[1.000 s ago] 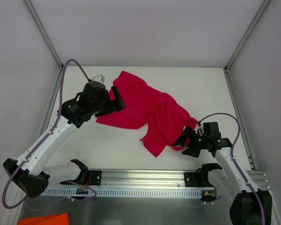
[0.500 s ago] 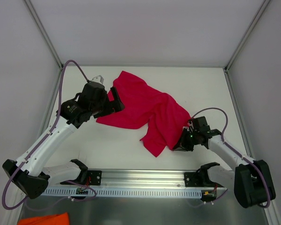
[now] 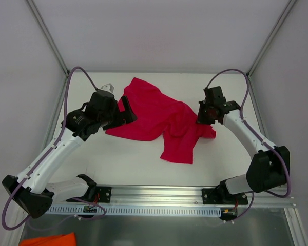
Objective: Fold and stack the t-shirts
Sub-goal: Flatten out the tshirt
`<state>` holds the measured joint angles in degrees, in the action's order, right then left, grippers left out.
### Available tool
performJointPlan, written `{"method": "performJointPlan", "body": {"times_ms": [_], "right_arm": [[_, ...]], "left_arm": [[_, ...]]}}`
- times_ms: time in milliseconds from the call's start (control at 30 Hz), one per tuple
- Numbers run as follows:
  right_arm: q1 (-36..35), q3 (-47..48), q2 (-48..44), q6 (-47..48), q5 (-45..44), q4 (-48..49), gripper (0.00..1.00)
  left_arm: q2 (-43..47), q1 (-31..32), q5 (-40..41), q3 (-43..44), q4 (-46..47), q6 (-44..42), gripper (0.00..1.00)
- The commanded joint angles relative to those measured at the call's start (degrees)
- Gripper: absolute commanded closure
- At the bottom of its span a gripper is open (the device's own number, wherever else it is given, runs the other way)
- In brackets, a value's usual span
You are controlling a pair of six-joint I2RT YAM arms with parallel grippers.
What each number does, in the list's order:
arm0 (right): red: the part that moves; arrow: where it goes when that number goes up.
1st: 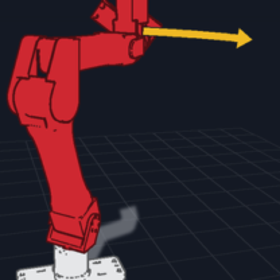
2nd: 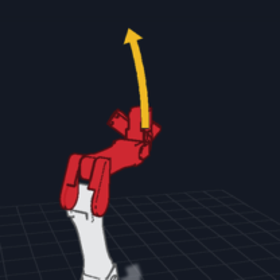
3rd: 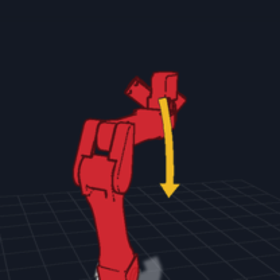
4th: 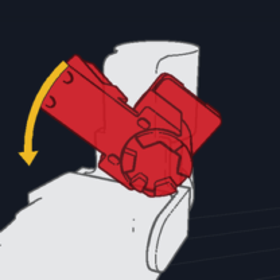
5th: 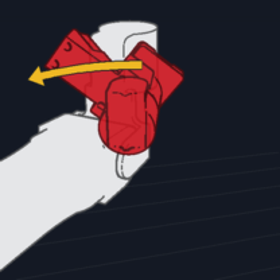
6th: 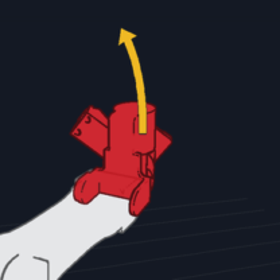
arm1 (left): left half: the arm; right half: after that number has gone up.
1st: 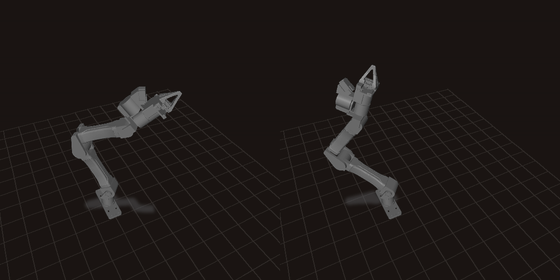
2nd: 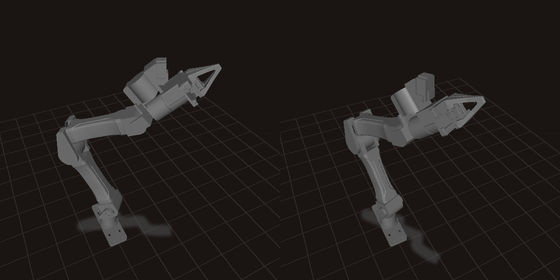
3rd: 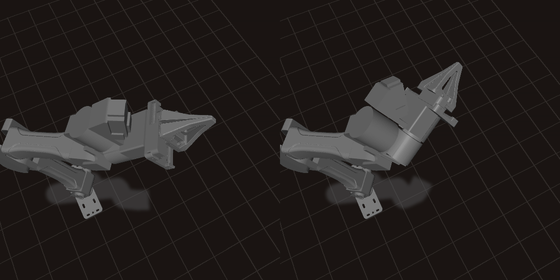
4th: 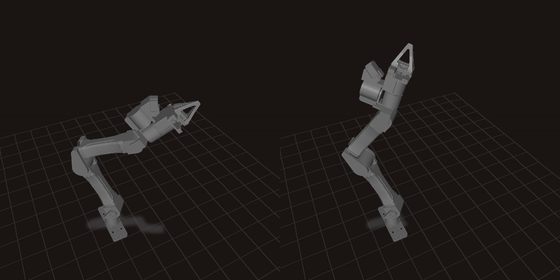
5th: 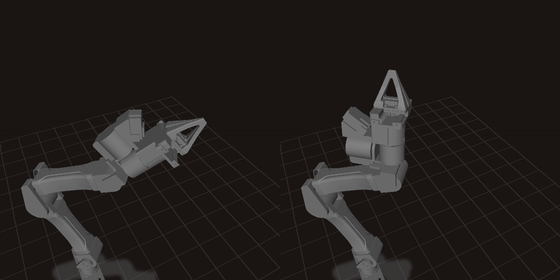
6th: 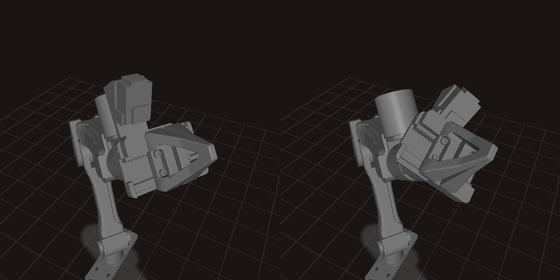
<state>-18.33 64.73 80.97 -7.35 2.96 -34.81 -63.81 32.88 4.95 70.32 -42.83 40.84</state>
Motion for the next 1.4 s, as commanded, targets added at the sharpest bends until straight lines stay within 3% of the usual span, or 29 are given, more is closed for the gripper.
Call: {"method": "performJointPlan", "body": {"times_ms": [0, 33, 67, 100, 200, 233, 567, 733, 1000, 1367], "right_arm": [[-1.09, 2.95, 1.73, 5.33, -15.22, -5.71, 0.99], [-1.10, 3.03, 1.91, 5.68, -16.40, -5.71, 0.99], [-1.10, 3.21, 2.52, 5.95, -17.37, -6.32, 0.91], [-1.10, 3.21, 2.70, 6.04, -18.07, -6.50, 0.56], [-1.53, 1.37, 2.09, 5.51, -18.08, -6.41, 0.21], [-1.80, 0.84, 1.57, 5.16, -17.82, -6.76, 0.19], [-7.68, -17.24, -18.11, -12.41, 1.94, -5.80, 0.20], [-9.62, -22.01, -23.74, -16.81, 4.15, -6.59, 0.20], [-10.76, -28.16, -23.84, -19.62, 5.65, -3.43, 0.21], [-14.02, -33.70, -16.74, -23.49, 7.14, 7.37, 0.24]], "left_arm": [[2.29, -0.54, -0.12, -0.63, -0.85, -1.03, 0.01], [2.37, -0.63, -0.20, -0.63, -0.94, -1.11, 0.01], [2.46, -0.54, -0.12, -0.63, -1.20, -1.37, 0.01], [2.64, -0.63, 0.06, -0.63, -1.38, -1.46, 0.01], [2.73, -0.54, 0.23, -0.63, -1.64, -1.99, 0.01], [2.73, -0.63, 0.23, -0.63, -1.82, -2.08, 0.01], [2.90, -0.63, -0.55, -2.65, -0.24, -1.82, 0.01], [2.82, -0.71, -1.17, -3.35, 0.82, -1.73, 0.01], [2.99, -0.72, -1.52, -3.88, 1.17, -1.29, 0.01], [2.38, -1.33, 0.59, -5.72, 1.25, -0.50, 0.01]]}}
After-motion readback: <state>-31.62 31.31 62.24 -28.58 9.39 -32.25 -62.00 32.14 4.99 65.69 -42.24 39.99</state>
